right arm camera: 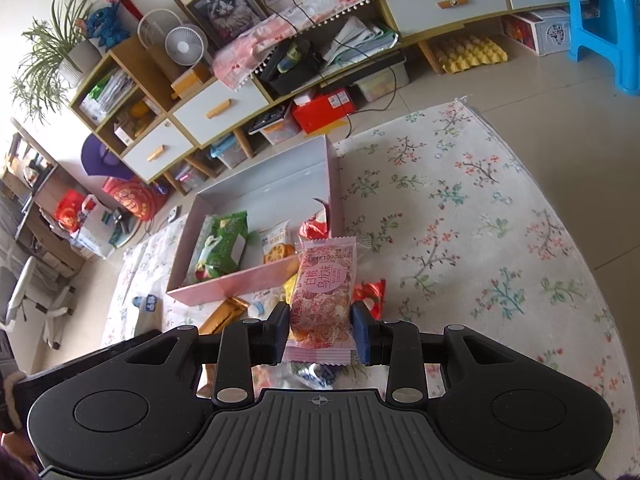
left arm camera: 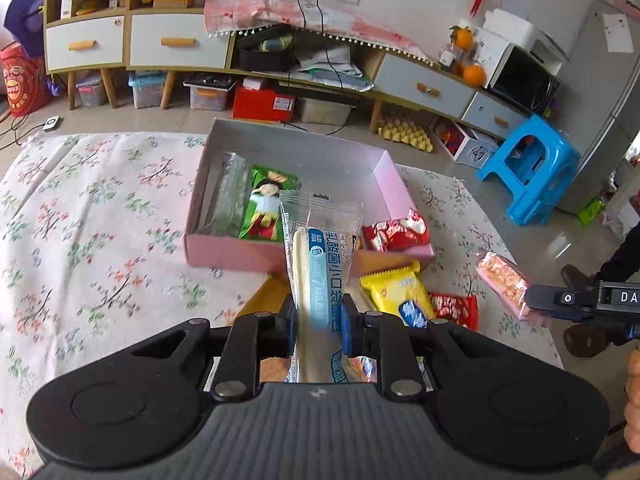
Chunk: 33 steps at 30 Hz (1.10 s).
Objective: Organize snacks
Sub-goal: 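Carry the milk bar and pink candy pack over the pink box, then lower both snacks into the pink box and open both tools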
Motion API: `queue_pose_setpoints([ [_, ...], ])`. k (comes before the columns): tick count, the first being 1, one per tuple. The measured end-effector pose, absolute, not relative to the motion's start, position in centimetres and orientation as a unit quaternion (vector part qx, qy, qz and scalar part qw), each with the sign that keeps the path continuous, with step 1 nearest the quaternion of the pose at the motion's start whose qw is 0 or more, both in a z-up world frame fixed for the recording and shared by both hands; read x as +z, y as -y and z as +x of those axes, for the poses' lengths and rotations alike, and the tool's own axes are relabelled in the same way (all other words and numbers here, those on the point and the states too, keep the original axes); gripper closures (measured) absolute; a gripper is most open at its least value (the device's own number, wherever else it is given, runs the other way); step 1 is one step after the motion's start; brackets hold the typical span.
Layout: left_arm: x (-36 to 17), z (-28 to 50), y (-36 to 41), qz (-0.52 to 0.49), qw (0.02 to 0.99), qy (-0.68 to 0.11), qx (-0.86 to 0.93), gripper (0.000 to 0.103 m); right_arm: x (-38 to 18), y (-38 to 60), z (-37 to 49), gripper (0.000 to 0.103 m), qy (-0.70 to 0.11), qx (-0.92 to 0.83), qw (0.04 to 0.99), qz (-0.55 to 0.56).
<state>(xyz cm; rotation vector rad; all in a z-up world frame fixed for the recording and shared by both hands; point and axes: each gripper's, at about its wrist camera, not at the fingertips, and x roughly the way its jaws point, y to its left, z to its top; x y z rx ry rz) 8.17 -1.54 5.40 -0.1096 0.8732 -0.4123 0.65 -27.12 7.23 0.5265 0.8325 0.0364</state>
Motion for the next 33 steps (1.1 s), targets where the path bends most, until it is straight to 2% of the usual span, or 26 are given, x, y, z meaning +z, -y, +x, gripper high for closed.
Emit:
queue_pose_setpoints([
  [9,5.8,11.3,3.4,-0.057,0.885,-0.415,-0.204,0.084,8.0,27.5,4.3,0.07,-0.399,0.006,0.884,0.244],
  [23,3.9,15.4,5.8,-0.052,0.87,-0.449,-0.195,0.084,7.2,24.6,10.2,0.07,-0.43,0.028,0.876,0.219],
  [33,2.6,18.0,5.1,-0.06,0.871,-0.451,-0.187,0.084,5.6,22.2,14.2,0.07,-0.438,0.042,0.87,0.22],
])
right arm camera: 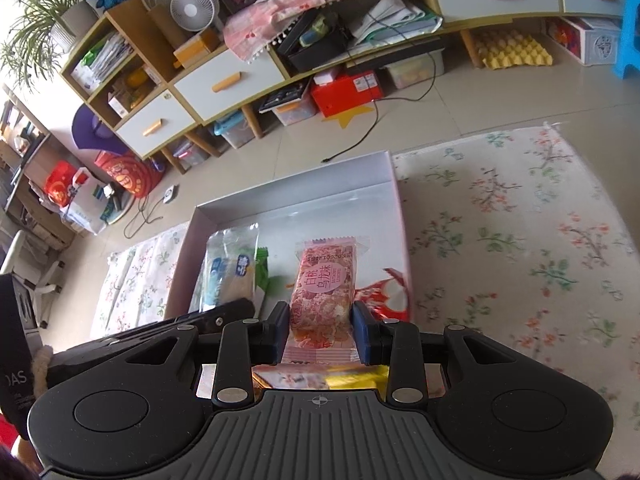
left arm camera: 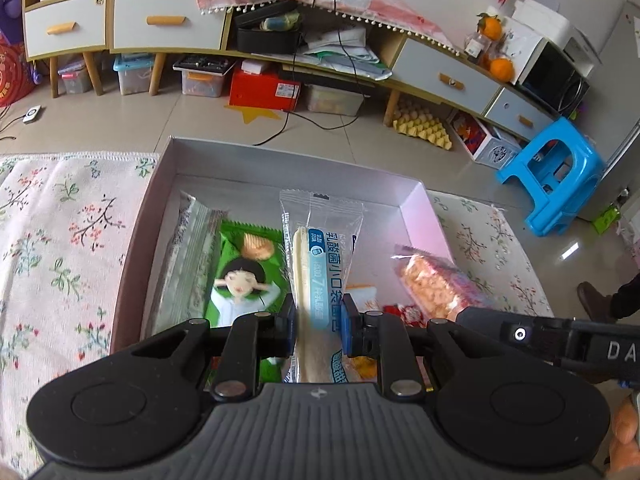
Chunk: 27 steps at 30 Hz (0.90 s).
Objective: Organize snacks
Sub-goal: 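Lower both snacks into the pink box and open both tools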
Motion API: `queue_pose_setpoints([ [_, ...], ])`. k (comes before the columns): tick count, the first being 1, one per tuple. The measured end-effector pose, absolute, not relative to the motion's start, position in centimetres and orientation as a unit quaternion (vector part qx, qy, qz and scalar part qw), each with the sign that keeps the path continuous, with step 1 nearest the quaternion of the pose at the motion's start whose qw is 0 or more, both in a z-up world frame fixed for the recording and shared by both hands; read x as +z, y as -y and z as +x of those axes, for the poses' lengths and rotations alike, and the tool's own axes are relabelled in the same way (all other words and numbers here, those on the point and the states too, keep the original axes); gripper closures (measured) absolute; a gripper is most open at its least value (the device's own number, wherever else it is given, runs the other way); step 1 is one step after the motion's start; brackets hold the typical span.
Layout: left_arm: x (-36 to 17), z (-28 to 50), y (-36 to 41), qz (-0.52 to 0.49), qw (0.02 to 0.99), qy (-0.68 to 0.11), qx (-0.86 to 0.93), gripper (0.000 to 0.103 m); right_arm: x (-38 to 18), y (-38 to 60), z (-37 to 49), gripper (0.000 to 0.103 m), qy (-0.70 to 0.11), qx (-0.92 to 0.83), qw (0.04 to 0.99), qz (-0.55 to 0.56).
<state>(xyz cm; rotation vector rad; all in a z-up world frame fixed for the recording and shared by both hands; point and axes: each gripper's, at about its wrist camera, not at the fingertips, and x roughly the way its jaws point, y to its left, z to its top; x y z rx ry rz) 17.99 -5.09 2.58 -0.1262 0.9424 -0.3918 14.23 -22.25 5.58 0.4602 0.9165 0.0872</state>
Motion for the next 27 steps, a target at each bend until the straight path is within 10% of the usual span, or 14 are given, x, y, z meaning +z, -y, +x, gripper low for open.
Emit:
queue_pose_setpoints([
  [18,1.4,19.1,5.8,-0.021,0.886,-0.422,-0.191,0.08,2.5,21.2,16.0,0.068,-0.435,0.052,0.868,0.236],
  [27,3.3,18.0,5.3,-0.023,0.895,-0.404,-0.185,0.052,4.2,22.1,15.3,0.068,-0.425,0.047,0.87,0.248],
])
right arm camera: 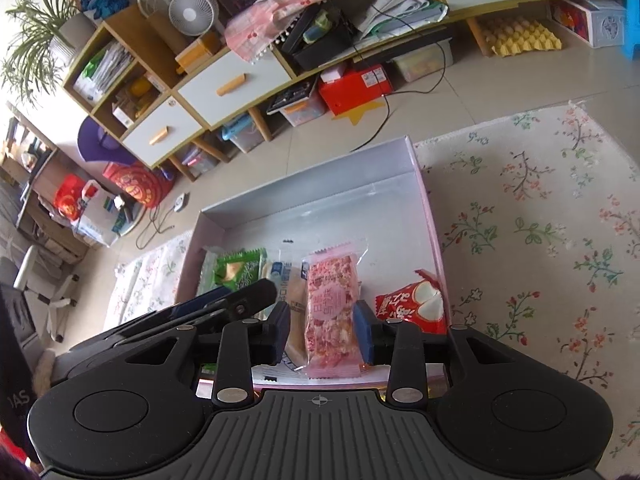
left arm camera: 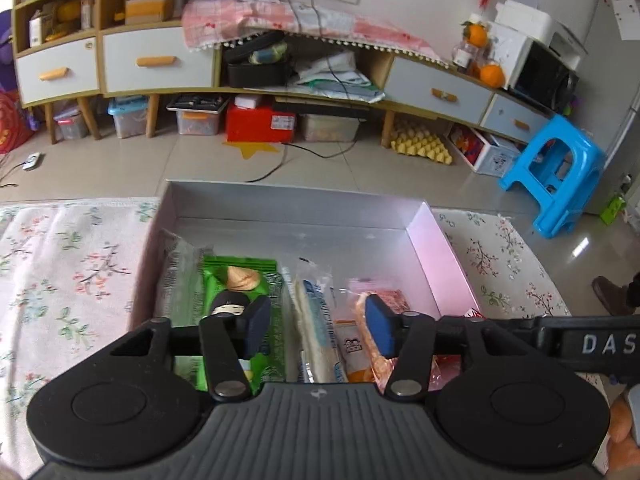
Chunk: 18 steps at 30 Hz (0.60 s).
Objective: Organize snacks
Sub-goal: 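Lower both snacks into the pink box and open both tools, then withdraw both tools from the box back over the loose snacks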
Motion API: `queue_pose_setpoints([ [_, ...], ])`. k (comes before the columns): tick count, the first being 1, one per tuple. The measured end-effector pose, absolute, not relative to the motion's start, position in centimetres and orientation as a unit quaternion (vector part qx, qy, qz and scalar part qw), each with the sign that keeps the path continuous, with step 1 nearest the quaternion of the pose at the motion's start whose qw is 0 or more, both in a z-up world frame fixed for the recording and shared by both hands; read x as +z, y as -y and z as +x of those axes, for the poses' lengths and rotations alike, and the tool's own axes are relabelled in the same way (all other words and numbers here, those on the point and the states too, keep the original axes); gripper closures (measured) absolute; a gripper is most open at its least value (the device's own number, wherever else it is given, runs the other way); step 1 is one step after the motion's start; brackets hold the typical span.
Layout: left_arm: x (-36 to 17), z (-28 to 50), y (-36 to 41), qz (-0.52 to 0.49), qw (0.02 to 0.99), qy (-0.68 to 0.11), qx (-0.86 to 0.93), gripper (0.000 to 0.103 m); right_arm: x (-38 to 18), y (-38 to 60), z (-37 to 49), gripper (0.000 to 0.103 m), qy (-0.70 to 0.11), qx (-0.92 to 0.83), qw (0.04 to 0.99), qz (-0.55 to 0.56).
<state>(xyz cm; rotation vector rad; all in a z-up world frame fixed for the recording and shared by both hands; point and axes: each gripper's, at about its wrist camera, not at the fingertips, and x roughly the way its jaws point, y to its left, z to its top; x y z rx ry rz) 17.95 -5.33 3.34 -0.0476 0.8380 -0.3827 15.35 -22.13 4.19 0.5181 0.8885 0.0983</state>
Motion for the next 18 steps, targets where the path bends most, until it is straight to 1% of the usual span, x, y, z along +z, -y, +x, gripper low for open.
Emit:
queue_pose_setpoints([
  [4,4.0,17.4,4.6,-0.042,0.894,-0.415,-0.164,0.046,5.3,22.5,14.8,0.067,-0.424,0.048,0.87,0.247],
  [6,4.4,16.8,4.3,-0.047,0.894,-0.416,-0.157,0.044,5.9,22.6,14.5,0.067,-0.426,0.051,0.87,0.242],
  [8,4.7,16.3,3.9,-0.053,0.894,-0.42,-0.148,0.04,6.6,22.6,14.0,0.067,-0.427,0.054,0.871,0.238],
  [10,5.0,15.7,3.3,-0.06,0.894,-0.423,-0.138,0.036,7.3,22.6,13.4,0.062,-0.423,0.059,0.874,0.231],
  [18,5.9,12.7,1.6,-0.056,0.891,-0.435,-0.114,0.032,9.2,21.9,9.6,0.057,-0.419,0.075,0.888,0.173],
])
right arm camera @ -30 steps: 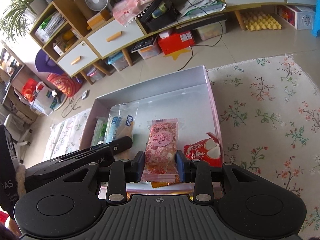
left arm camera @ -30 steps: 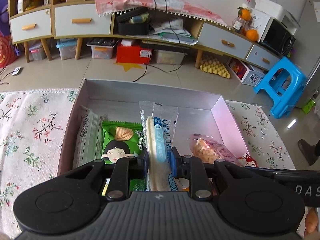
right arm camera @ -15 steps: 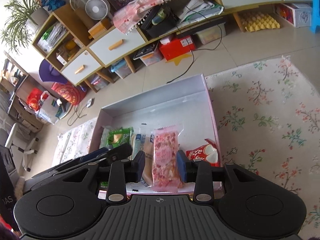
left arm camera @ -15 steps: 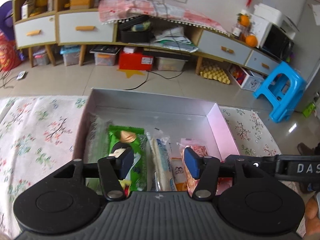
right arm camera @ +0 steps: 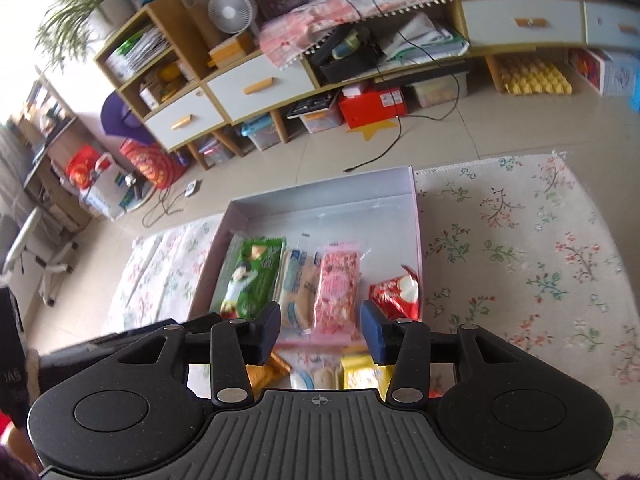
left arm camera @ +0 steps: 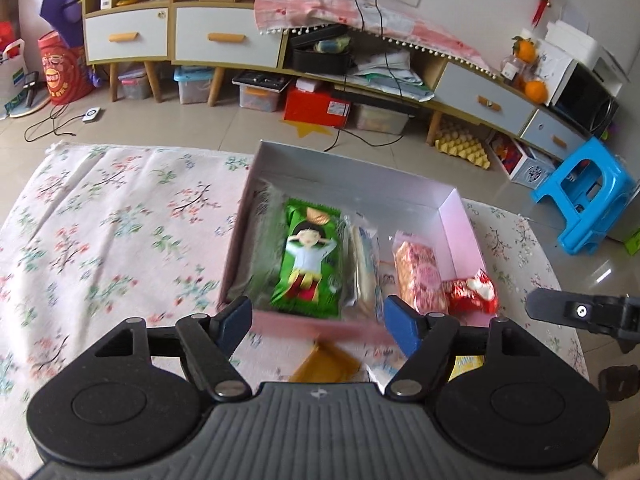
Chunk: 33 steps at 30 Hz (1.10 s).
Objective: Organize snacks
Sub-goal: 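Withdraw both tools from the box back over the loose snacks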
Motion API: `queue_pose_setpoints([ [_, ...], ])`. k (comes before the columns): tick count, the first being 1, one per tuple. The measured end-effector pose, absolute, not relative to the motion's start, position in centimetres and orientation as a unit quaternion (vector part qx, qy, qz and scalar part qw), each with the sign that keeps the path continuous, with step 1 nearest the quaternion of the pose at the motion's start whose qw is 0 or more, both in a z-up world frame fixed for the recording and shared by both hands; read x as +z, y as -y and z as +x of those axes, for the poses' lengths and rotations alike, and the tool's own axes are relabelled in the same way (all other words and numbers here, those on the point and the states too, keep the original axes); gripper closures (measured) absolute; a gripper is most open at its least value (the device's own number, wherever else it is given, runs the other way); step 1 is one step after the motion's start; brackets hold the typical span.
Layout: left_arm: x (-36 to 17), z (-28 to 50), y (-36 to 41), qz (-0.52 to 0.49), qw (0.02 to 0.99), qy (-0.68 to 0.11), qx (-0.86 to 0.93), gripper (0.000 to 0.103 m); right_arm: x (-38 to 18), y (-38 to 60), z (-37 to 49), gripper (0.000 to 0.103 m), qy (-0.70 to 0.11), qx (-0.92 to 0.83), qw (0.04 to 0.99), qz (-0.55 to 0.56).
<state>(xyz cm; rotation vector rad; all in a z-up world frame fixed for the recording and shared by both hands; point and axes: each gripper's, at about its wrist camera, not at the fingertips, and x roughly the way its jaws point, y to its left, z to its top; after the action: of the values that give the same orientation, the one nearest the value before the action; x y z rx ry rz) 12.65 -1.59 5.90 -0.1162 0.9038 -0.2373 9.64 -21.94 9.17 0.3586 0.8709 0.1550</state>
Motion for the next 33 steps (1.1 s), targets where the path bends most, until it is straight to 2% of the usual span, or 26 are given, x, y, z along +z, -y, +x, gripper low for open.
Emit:
queue_pose_setpoints([
  [5,7.0,9.8,1.1,-0.047,0.898,-0.422,-0.112,0.019,10.6,21.5,6.0,0.052,-0.406,0.086,0.898,0.147],
  [6,7.0,9.4,1.0,-0.045,0.9,-0.42,-0.113,0.018,10.9,21.4,5.3,0.048,-0.401,0.087,0.901,0.142],
  [12,7.0,7.2,-0.2,-0.059,0.896,-0.425,-0.112,0.017,11.5,20.8,1.9,0.036,-0.388,0.09,0.91,0.119],
  [15,6.8,6.4,-0.3,-0.067,0.894,-0.428,-0.114,0.017,11.1,20.5,0.7,0.034,-0.392,0.088,0.91,0.105],
  [19,6.5,5.1,-0.1,-0.068,0.893,-0.429,-0.122,0.017,9.9,20.5,-0.3,0.027,-0.411,0.082,0.902,0.104],
  [25,5.5,4.4,0.0,-0.068,0.886,-0.44,-0.127,0.017,7.8,19.8,-1.0,0.026,-0.444,0.093,0.887,0.083],
  [30,5.4,3.5,-0.5,-0.075,0.887,-0.438,-0.126,0.017,6.9,18.2,-2.3,0.026,-0.45,0.111,0.886,0.022],
  [33,5.2,2.8,-0.4,-0.07,0.886,-0.44,-0.129,0.017,6.6,18.3,-3.1,0.026,-0.455,0.124,0.881,0.034],
])
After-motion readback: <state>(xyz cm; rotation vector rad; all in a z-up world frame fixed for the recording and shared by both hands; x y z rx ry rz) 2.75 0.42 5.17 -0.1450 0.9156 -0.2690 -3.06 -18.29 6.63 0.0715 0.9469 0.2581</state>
